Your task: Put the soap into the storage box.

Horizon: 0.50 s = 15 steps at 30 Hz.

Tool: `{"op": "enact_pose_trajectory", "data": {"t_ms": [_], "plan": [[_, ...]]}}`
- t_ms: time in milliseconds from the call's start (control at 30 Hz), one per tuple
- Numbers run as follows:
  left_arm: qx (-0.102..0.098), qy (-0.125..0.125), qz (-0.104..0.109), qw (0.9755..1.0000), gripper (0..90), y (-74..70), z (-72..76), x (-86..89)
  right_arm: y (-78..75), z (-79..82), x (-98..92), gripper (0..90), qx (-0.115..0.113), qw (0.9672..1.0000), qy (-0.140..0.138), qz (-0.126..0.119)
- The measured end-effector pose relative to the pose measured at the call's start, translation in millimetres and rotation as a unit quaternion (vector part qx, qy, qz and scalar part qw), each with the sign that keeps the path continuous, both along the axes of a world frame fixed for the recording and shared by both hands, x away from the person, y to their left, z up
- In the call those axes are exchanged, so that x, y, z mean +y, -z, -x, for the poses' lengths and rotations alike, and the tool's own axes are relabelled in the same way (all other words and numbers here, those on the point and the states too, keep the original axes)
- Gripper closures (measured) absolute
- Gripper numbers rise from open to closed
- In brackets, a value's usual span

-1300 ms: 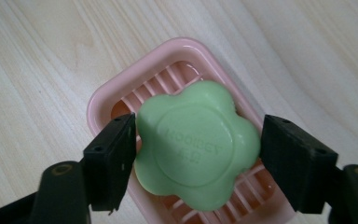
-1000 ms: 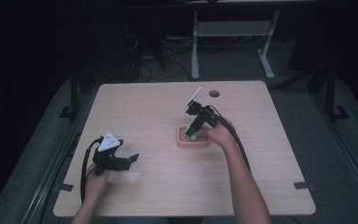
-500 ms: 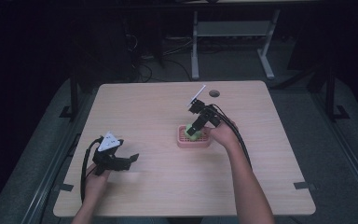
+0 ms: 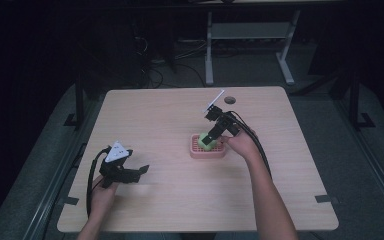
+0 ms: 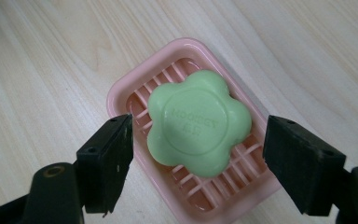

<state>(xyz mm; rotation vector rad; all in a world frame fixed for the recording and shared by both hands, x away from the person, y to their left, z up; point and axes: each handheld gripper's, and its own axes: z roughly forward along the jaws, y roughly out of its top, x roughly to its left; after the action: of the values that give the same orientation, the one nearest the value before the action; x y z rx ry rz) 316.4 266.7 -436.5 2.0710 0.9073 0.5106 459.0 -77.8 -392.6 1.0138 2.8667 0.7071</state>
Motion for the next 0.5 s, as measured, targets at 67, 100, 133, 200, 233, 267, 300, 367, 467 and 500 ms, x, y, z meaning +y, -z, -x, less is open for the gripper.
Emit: {"op": "enact_pose_trajectory", "data": {"t_ms": [67,100,133,200,233,267,300,367,467,500], "plan": [[-0.004,0.001,0.002,1.0000,14.4,-0.6,0.2,0.3,-2.1,1.5,-1.4,23.9,-0.002,1.0000,0.002,-0.002],[-0.006,0.001,0.002,1.0000,14.4,-0.7,0.2,0.1,-3.0,2.1,-2.3,23.9,-0.003,1.0000,0.002,-0.004],[-0.005,0.002,-0.001,1.0000,14.4,-0.8,0.0,0.5,-4.2,2.8,-3.5,23.9,-0.003,1.0000,0.003,-0.004],[-0.002,0.000,0.000,1.0000,14.4,-0.3,-0.4,0.5,-5.7,3.3,-6.1,23.9,-0.006,1.0000,0.003,-0.004],[-0.002,0.001,0.001,1.0000,14.4,-0.2,-0.6,0.6,-6.4,3.3,-7.4,23.9,-0.006,1.0000,0.004,-0.004],[-0.002,0.000,0.001,1.0000,14.4,-0.3,-0.4,0.5,-7.1,3.5,-9.0,23.9,-0.005,1.0000,0.006,-0.006],[-0.002,0.001,-0.001,1.0000,14.4,-0.4,-0.2,0.5,-8.0,3.8,-10.6,23.9,-0.005,0.9999,0.007,-0.007],[-0.002,0.000,0.001,1.0000,14.4,-0.3,-0.1,0.2,-9.1,4.8,-13.7,23.9,-0.007,0.9999,0.008,-0.007],[-0.004,-0.001,0.003,1.0000,14.4,-0.4,-0.1,0.3,-11.4,6.6,-17.0,23.9,-0.007,0.9999,0.010,-0.006],[-0.003,0.001,0.001,1.0000,14.4,-0.6,-0.2,0.8,-12.0,7.0,-18.2,23.9,-0.007,0.9999,0.010,-0.006]]}}
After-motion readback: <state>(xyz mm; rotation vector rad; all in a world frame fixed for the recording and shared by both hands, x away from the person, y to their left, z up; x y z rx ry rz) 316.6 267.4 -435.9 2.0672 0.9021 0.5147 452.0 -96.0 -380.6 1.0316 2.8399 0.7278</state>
